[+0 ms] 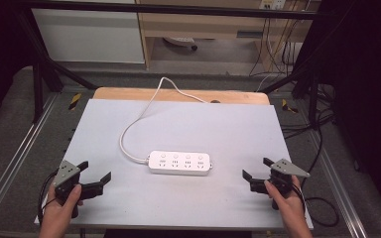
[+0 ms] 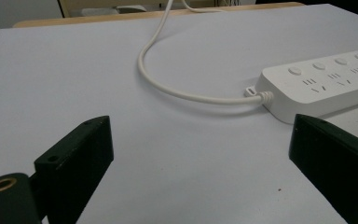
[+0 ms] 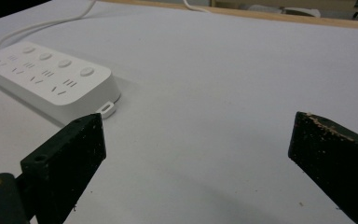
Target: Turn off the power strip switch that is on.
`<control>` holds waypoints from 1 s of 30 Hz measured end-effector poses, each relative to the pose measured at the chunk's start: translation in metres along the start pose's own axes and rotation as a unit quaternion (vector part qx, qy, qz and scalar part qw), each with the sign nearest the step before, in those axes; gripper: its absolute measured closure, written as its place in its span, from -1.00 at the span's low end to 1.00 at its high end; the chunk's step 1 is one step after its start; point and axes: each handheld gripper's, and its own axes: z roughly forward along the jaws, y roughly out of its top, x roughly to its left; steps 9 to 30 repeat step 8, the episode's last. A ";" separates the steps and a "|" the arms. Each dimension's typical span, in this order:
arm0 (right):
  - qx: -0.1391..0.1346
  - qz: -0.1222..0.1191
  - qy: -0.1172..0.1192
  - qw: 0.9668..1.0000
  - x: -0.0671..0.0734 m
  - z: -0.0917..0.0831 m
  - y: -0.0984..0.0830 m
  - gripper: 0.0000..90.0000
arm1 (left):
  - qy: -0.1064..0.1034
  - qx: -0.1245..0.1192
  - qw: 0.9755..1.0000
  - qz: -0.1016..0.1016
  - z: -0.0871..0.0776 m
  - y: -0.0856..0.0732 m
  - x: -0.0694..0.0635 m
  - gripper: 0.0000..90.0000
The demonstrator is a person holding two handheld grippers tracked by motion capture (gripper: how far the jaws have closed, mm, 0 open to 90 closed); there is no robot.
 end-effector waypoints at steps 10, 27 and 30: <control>0.036 -0.018 -0.013 0.999 0.010 0.013 -0.002 -0.90 | -0.004 0.000 1.000 0.002 0.001 0.001 -0.001 -0.86; 0.036 -0.018 -0.013 0.999 0.010 0.013 -0.002 -0.90 | -0.004 0.000 1.000 0.002 0.001 0.001 -0.001 -0.86; 0.036 -0.018 -0.013 0.999 0.010 0.013 -0.002 -0.90 | -0.004 0.000 1.000 0.002 0.001 0.001 -0.001 -0.86</control>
